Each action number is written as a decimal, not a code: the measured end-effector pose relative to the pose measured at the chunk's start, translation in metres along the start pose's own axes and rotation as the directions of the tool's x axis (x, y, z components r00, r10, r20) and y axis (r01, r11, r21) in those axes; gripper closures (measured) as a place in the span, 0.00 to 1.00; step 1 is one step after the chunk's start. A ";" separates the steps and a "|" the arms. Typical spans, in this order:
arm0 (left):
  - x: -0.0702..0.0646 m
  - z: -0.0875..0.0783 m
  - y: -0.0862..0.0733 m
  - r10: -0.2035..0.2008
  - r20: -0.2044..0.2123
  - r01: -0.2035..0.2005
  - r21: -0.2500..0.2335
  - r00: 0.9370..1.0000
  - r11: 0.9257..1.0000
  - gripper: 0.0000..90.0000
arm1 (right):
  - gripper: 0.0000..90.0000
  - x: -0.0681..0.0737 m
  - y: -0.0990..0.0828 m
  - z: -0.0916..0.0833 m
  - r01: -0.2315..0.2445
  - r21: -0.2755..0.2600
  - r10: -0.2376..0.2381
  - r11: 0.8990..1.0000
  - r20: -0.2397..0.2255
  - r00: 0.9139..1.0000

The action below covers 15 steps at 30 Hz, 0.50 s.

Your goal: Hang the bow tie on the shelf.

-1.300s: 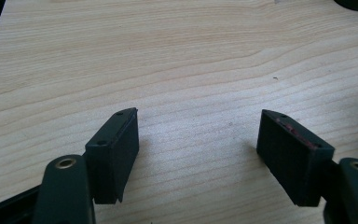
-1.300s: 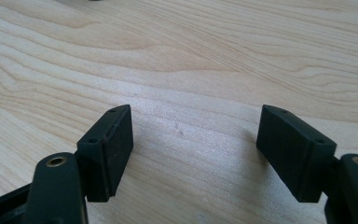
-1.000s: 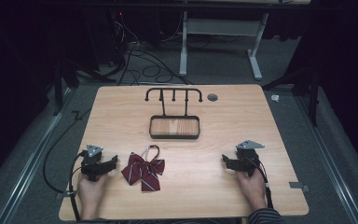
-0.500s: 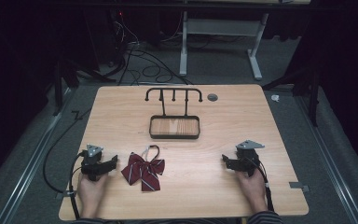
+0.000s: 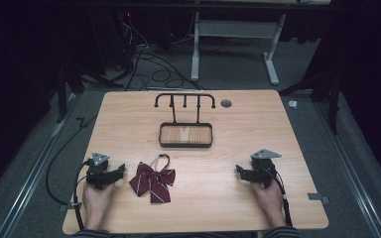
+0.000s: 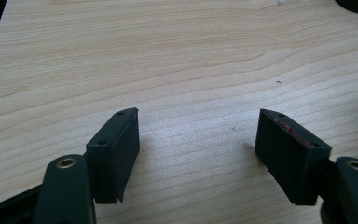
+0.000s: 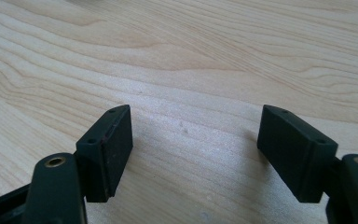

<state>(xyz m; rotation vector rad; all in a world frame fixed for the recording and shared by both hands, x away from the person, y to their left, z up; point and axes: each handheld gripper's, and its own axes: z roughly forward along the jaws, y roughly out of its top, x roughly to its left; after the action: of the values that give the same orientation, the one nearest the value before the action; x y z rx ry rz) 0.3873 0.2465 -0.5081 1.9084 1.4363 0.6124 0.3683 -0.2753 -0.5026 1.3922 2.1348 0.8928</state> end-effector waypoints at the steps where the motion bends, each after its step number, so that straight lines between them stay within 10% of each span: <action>1: 0.000 0.000 0.000 0.001 0.001 -0.001 0.005 1.000 1.000 0.34 | 0.31 0.000 0.000 0.000 0.002 -0.001 -0.002 1.000 -0.001 1.000; 15: 0.002 -0.017 0.006 0.008 0.101 -0.004 -0.041 0.995 0.999 0.38 | 0.31 0.000 0.000 -0.001 0.003 0.002 -0.003 1.000 -0.006 1.000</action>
<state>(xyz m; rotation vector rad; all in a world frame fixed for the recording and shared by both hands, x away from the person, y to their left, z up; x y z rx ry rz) 0.3795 0.2514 -0.4927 1.8852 1.3450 0.5360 0.3675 -0.2753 -0.5024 1.3887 2.1425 0.8950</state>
